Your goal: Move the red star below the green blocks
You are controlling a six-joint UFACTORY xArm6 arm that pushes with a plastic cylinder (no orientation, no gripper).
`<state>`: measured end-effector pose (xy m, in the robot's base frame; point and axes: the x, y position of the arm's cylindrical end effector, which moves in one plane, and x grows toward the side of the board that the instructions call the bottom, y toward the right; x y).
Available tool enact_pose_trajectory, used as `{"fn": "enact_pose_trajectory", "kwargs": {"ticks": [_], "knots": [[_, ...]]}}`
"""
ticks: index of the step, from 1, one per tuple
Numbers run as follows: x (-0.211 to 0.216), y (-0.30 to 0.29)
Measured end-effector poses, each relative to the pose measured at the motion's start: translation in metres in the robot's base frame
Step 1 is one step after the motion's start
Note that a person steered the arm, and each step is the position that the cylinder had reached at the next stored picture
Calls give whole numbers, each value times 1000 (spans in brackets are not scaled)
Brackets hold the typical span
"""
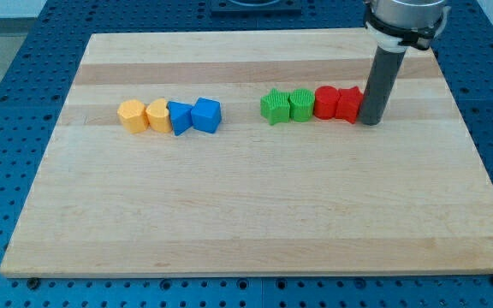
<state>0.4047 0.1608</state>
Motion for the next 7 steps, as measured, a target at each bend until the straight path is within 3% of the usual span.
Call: {"fn": "enact_pose_trajectory", "kwargs": {"ticks": [3, 5, 7], "knots": [[-8, 24], [-64, 24], [-56, 11]]}}
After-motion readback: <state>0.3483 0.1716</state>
